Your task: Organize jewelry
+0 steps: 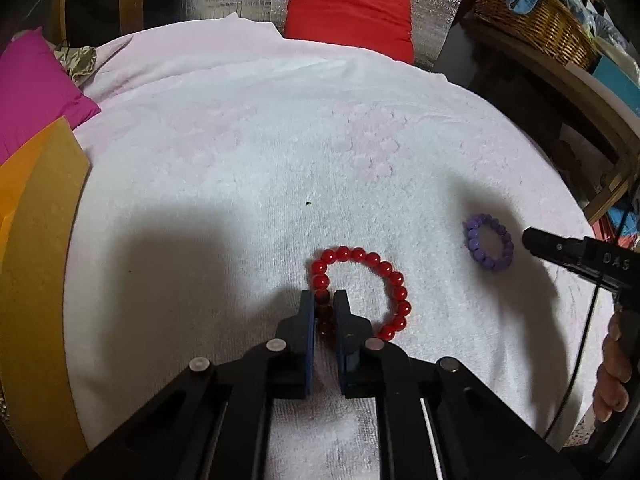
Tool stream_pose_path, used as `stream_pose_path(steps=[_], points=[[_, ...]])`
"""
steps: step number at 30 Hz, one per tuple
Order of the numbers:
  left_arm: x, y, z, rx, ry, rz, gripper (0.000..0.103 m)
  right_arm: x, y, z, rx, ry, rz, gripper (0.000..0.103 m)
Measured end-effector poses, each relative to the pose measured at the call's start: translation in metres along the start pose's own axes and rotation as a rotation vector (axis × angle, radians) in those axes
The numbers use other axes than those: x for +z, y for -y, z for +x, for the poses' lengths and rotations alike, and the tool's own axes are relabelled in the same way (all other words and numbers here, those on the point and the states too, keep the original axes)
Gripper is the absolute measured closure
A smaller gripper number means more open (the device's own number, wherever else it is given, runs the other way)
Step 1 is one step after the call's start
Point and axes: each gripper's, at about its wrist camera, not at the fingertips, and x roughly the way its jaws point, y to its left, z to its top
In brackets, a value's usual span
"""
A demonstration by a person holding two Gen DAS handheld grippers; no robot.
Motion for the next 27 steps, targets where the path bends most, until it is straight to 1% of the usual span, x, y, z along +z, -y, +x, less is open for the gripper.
stream_pose_path(steps=[3, 5, 9, 13, 16, 17, 18, 20, 24, 25, 27], points=[[0.001, 0.0, -0.004, 0.015, 0.011, 0.008, 0.094, 0.0, -0.002, 0.003, -0.001, -0.006, -0.002, 0.079], [0.002, -0.001, -0.008, 0.001, 0.016, 0.005, 0.094, 0.0, -0.006, 0.007, -0.01, -0.011, -0.013, 0.079], [0.002, -0.006, -0.011, 0.008, 0.019, -0.006, 0.094, -0.001, -0.011, 0.018, -0.036, -0.026, -0.026, 0.079], [0.002, -0.009, -0.013, 0.013, 0.017, -0.011, 0.094, -0.006, -0.018, 0.022, -0.078, 0.012, -0.068, 0.078], [0.002, -0.008, -0.012, 0.006, 0.005, -0.009, 0.093, -0.01, -0.027, 0.023, -0.121, 0.03, -0.133, 0.087], [0.002, -0.007, -0.012, 0.005, 0.0, -0.008, 0.088, -0.01, -0.029, 0.022, -0.124, 0.033, -0.144, 0.087], [0.002, -0.007, -0.011, 0.005, -0.004, -0.009, 0.077, -0.01, -0.028, 0.021, -0.12, 0.036, -0.146, 0.087], [0.001, -0.005, -0.012, 0.008, 0.0, -0.007, 0.065, -0.01, -0.026, 0.018, -0.112, 0.04, -0.143, 0.087], [0.002, -0.002, -0.011, -0.008, -0.002, -0.015, 0.052, -0.008, -0.02, 0.007, -0.087, 0.059, -0.139, 0.087], [0.002, 0.0, -0.01, -0.01, -0.002, -0.012, 0.051, -0.008, -0.018, 0.003, -0.084, 0.064, -0.14, 0.087], [0.001, 0.005, -0.008, -0.011, -0.008, 0.002, 0.043, -0.008, -0.015, -0.001, -0.076, 0.068, -0.142, 0.087]])
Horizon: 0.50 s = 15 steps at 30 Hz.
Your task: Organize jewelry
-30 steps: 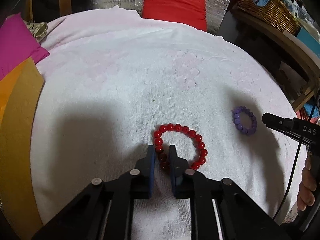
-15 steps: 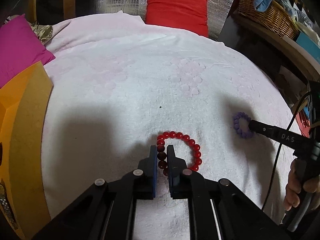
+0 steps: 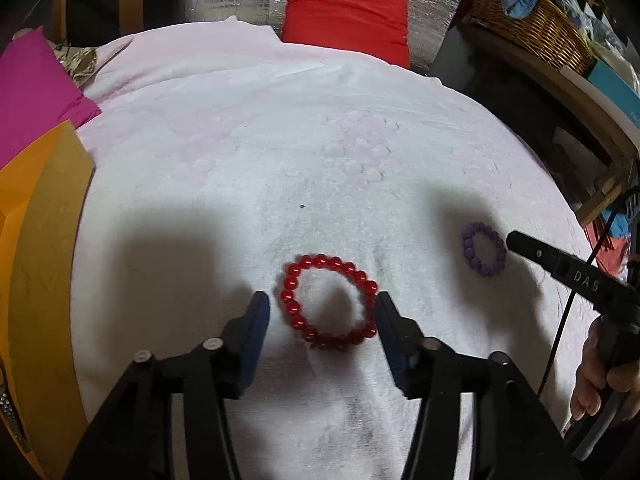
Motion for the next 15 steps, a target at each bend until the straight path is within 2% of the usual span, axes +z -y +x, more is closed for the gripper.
stream_pose_path(steps=[7, 11, 13, 14, 15], points=[[-0.001, 0.011, 0.009, 0.006, -0.026, 0.022, 0.041, 0.001, 0.012, -0.008, 0.006, 0.01, 0.029, 0.087], [-0.004, 0.012, 0.01, 0.009, -0.011, 0.031, 0.042, 0.003, 0.017, -0.005, 0.018, -0.026, 0.065, 0.084], [-0.004, 0.012, 0.011, 0.002, -0.007, 0.032, 0.061, 0.003, 0.019, -0.004, 0.022, -0.037, 0.081, 0.078], [-0.004, 0.011, 0.012, -0.001, -0.011, 0.034, 0.075, 0.004, 0.02, -0.004, 0.024, -0.036, 0.088, 0.073], [-0.004, 0.01, 0.013, 0.002, -0.013, 0.034, 0.08, 0.004, 0.02, -0.004, 0.025, -0.037, 0.092, 0.07]])
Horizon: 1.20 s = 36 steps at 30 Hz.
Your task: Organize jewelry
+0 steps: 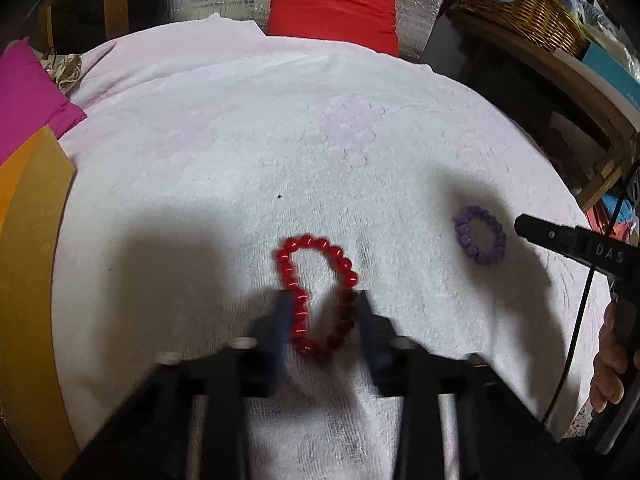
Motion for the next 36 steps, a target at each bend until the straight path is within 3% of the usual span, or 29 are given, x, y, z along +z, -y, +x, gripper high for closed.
stream_pose_path(steps=[2, 3, 9, 15, 16, 27, 36], points=[[0.0, -0.002, 0.0, 0.0, 0.005, 0.0, 0.087, 0.0, 0.0, 0.0, 0.005, -0.001, 0.006, 0.061], [0.0, -0.003, -0.002, -0.011, 0.007, -0.005, 0.091, 0.0, 0.0, 0.0, 0.004, 0.005, 0.007, 0.061], [0.001, -0.004, -0.007, -0.032, 0.021, -0.01, 0.094, -0.003, -0.006, 0.006, -0.016, 0.016, -0.005, 0.061], [0.003, -0.002, -0.017, -0.054, 0.042, -0.005, 0.094, -0.008, -0.015, 0.021, -0.088, 0.022, -0.08, 0.084], [0.004, -0.002, -0.017, -0.056, 0.044, -0.006, 0.094, -0.009, -0.017, 0.02, -0.086, 0.025, -0.097, 0.092], [0.005, 0.001, -0.03, -0.071, 0.079, 0.01, 0.094, -0.008, -0.014, -0.003, -0.029, 0.067, -0.113, 0.093], [0.001, 0.008, -0.015, -0.067, 0.027, 0.038, 0.094, -0.008, -0.01, -0.002, -0.026, 0.028, -0.107, 0.093]])
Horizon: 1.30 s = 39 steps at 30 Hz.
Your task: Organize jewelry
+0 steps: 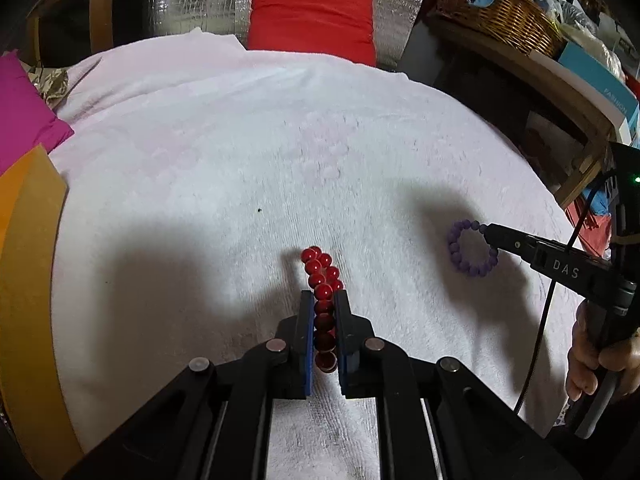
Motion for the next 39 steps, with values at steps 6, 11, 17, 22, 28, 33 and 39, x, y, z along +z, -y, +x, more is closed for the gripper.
stream_pose_path(steps=[6, 11, 17, 22, 28, 33, 39], points=[[-0.001, 0.002, 0.005, 0.007, -0.017, -0.001, 0.094, -0.003, 0.004, 0.004, -0.007, -0.021, 0.004, 0.093], [0.0, 0.003, 0.009, 0.004, -0.027, -0.001, 0.094, -0.004, 0.006, 0.007, -0.007, -0.032, 0.017, 0.092], [-0.001, 0.002, 0.016, 0.013, -0.047, -0.01, 0.092, -0.004, 0.006, 0.012, 0.001, -0.037, 0.033, 0.082], [-0.001, 0.0, 0.019, 0.008, -0.044, -0.022, 0.092, -0.005, -0.001, 0.015, -0.015, -0.024, -0.008, 0.082], [0.0, -0.002, 0.017, 0.007, -0.026, -0.034, 0.092, -0.005, -0.003, 0.01, -0.019, -0.01, -0.03, 0.092], [0.004, -0.005, 0.008, 0.049, 0.015, -0.026, 0.092, -0.002, 0.001, 0.003, -0.006, 0.009, -0.015, 0.092], [0.009, -0.013, 0.001, 0.065, 0.045, -0.05, 0.093, -0.001, 0.007, -0.002, -0.007, 0.018, 0.003, 0.092]])
